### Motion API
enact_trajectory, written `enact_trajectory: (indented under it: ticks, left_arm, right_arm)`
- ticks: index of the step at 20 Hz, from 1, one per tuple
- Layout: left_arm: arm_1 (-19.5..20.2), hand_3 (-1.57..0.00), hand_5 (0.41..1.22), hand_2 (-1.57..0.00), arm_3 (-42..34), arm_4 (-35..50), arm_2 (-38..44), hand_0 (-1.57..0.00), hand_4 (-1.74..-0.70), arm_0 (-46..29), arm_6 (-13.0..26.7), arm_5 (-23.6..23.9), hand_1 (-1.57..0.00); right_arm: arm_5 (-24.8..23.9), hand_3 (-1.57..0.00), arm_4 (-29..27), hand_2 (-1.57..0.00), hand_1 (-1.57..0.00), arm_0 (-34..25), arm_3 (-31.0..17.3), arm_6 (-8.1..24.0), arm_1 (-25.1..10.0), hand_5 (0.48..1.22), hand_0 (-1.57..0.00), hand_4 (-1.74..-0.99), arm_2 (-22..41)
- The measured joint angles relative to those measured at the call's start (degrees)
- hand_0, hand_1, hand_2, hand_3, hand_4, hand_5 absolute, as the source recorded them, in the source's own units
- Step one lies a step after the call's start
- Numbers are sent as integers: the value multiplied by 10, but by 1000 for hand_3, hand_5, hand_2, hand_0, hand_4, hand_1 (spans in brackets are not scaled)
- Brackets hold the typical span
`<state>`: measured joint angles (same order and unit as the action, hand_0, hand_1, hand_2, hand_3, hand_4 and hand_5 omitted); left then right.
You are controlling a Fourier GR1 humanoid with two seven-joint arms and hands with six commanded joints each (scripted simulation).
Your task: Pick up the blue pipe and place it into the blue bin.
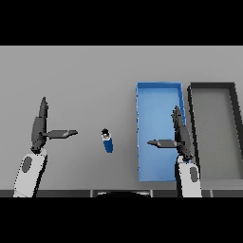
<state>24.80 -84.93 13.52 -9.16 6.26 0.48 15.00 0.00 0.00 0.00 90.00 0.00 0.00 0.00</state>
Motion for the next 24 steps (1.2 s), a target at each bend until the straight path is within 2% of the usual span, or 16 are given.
enact_trajectory:
  ticks: [6, 7, 8, 10, 12, 15, 17, 18, 19, 21, 24]
  left_arm:
    - [-9, 1, 605, 1, -9, -7, -9, 1, -1186, -3, -2, 8, 1]
    - [26, 1, 606, 1, -12, 4, -19, 1, -1188, -16, -27, -59, 1]
    - [55, 1, 604, 1, -10, 17, -20, 1, -1190, -25, -42, -107, 1]
    - [78, 1, 603, 1, -4, 27, -23, 1, -1188, -27, -53, -156, 1]
    - [88, 1, 603, 1, -4, 29, -26, 1, -1174, -30, -61, -176, 1]
    - [103, 1, 598, 1, -19, 19, -42, 1, -1164, -39, -83, -205, 1]
    - [117, 1, 584, 1, -37, 20, -64, 1, -1181, -52, -84, -245, 1]
    - [113, 1, 573, 1, -48, 15, -81, 1, -1187, -51, -69, -256, 1]
    - [120, 1, 557, 1, -66, 17, -90, 1, -1184, -65, -70, -266, 1]
    - [121, 1, 532, 1, -81, 12, -107, 1, -1187, -58, -44, -277, 1]
    - [109, 1, 508, 1, -103, 5, -137, 1, -1204, -53, -31, -291, 1]
  right_arm:
    - [9, 1, -10, 1, 1, 2, -4, -6, -12, 598, 1, -1254, -10]
    - [24, 1, 26, 1, 1, 25, 8, -33, -46, 597, 1, -1255, 8]
    - [31, 1, 46, 1, 1, 44, 30, -49, -64, 597, 1, -1251, 22]
    - [37, 1, 74, 1, 1, 62, 49, -46, -82, 596, 1, -1244, 39]
    - [38, 1, 80, 1, 1, 61, 53, -28, -88, 594, 1, -1236, 41]
    - [40, 1, 85, 1, 1, 63, 58, -24, -88, 594, 1, -1227, 47]
    - [44, 1, 85, 1, 1, 69, 64, -46, -93, 601, 1, -1228, 48]
    - [47, 1, 83, 1, 1, 64, 62, -41, -93, 604, 1, -1232, 49]
    - [50, 1, 79, 1, 1, 60, 58, -37, -97, 609, 1, -1234, 45]
    - [57, 1, 77, 1, 1, 68, 62, -52, -96, 626, 1, -1254, 49]
    - [59, 1, 70, 1, 1, 60, 68, -45, -96, 638, 1, -1279, 48]
